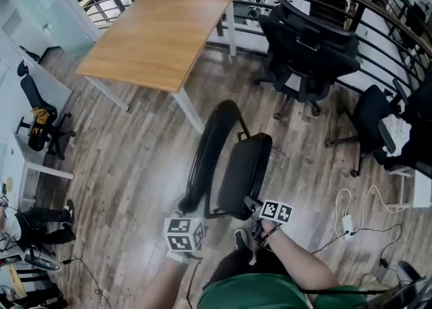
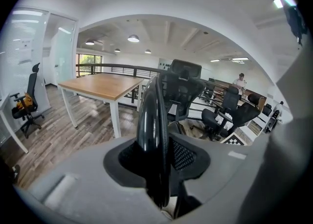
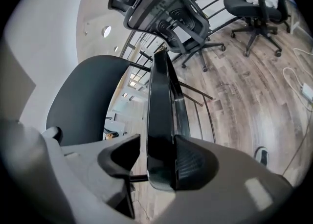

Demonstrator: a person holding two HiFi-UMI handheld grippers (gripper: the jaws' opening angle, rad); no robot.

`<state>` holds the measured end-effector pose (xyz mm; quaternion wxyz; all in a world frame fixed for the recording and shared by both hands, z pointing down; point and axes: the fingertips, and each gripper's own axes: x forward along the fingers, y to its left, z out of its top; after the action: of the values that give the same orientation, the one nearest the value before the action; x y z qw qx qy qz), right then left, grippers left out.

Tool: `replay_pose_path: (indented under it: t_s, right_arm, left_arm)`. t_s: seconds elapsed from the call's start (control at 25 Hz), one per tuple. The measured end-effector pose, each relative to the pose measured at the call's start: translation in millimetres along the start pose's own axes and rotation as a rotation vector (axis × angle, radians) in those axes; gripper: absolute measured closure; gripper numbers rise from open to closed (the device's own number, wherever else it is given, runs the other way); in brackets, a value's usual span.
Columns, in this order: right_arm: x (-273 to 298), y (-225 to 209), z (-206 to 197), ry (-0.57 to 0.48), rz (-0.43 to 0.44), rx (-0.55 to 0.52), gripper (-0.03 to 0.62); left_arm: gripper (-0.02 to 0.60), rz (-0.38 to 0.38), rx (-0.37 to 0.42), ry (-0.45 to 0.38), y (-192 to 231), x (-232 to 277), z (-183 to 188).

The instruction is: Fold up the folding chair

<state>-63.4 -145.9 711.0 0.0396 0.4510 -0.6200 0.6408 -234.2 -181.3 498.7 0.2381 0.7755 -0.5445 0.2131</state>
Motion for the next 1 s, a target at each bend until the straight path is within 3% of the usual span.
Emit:
replay_pose_path:
  t_s: [0.64, 1.0]
  right_arm:
    - [22, 62, -10, 0.122, 0.07, -0.05, 0.378]
    - [39, 86, -20, 0.122, 0.052, -0.066, 0.365]
  left_arm:
    - [0.456, 0.095, 0.078, 0.001, -31, -9, 11]
    - [0.459, 0.06, 0.093, -0.021, -33, -14, 10]
